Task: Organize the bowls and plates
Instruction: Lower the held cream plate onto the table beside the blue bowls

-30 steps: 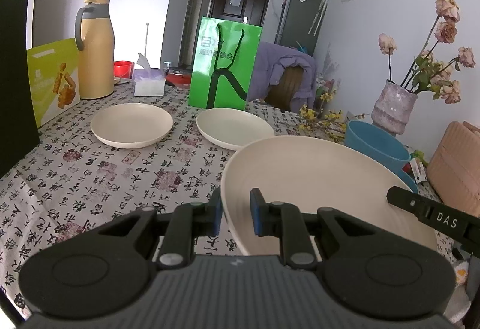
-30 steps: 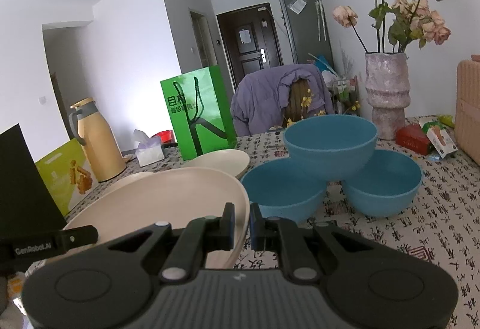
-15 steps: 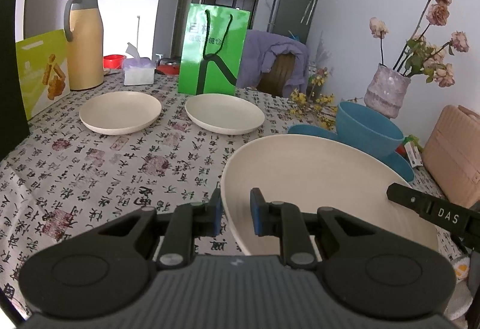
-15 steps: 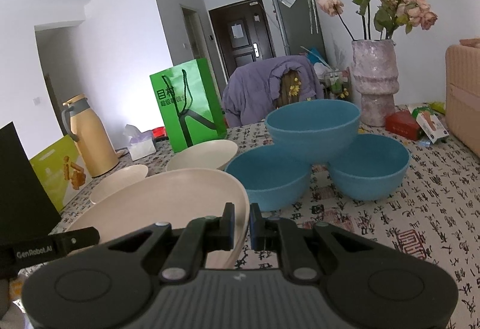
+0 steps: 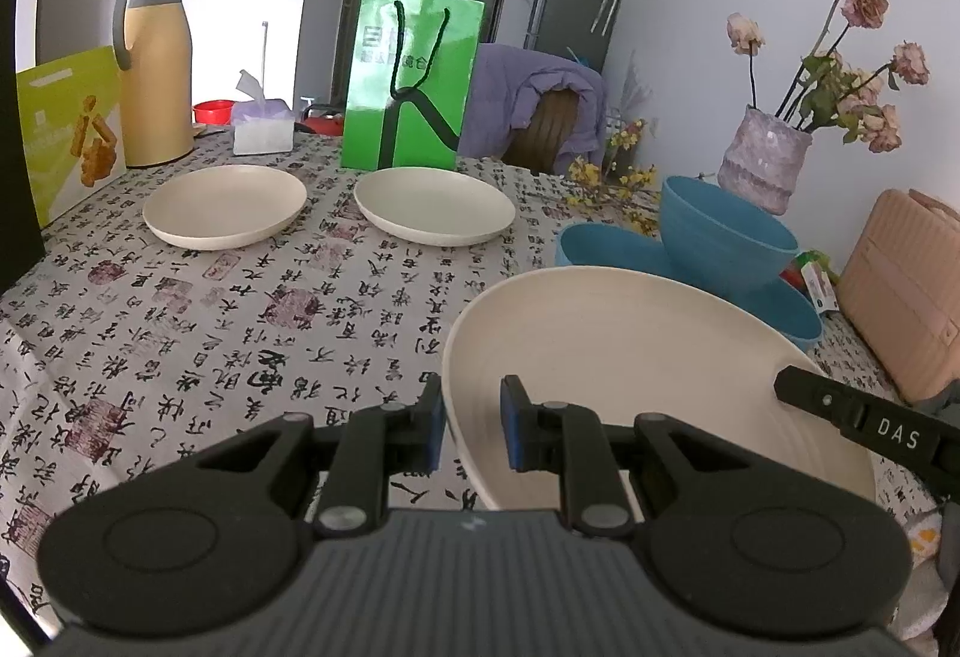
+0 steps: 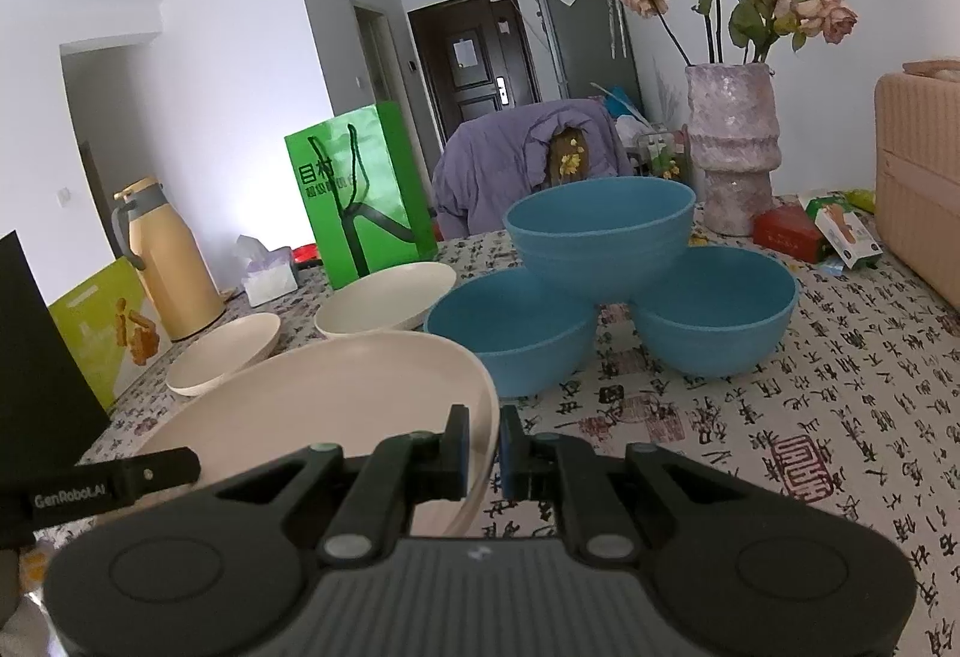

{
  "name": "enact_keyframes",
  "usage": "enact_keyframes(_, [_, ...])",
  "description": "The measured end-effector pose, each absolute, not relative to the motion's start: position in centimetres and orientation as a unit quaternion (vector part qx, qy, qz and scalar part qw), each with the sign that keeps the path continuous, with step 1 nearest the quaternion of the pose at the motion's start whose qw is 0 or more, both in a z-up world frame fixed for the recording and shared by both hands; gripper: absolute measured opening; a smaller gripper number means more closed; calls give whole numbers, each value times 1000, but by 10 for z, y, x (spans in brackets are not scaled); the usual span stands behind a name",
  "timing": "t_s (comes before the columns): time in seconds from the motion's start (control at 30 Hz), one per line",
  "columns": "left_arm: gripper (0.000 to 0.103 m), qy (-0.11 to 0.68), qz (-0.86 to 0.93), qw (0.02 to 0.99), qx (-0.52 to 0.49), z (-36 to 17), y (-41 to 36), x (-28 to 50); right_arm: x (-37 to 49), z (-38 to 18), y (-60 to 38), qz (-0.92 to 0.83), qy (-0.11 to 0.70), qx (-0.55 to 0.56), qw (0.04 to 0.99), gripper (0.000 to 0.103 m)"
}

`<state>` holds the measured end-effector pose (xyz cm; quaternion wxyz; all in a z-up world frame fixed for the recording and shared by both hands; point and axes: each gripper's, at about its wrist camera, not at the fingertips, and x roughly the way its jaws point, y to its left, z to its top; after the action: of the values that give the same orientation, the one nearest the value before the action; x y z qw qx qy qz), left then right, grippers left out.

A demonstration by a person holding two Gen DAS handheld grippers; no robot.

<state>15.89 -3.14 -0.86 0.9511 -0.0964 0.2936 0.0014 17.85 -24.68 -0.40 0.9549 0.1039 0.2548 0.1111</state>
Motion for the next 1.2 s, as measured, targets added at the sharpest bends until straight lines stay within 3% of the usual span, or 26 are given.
enact_keyframes(1.2, [19, 337, -26, 937, -85, -55, -44, 163, 179, -47, -258, 92, 299, 96, 945, 10])
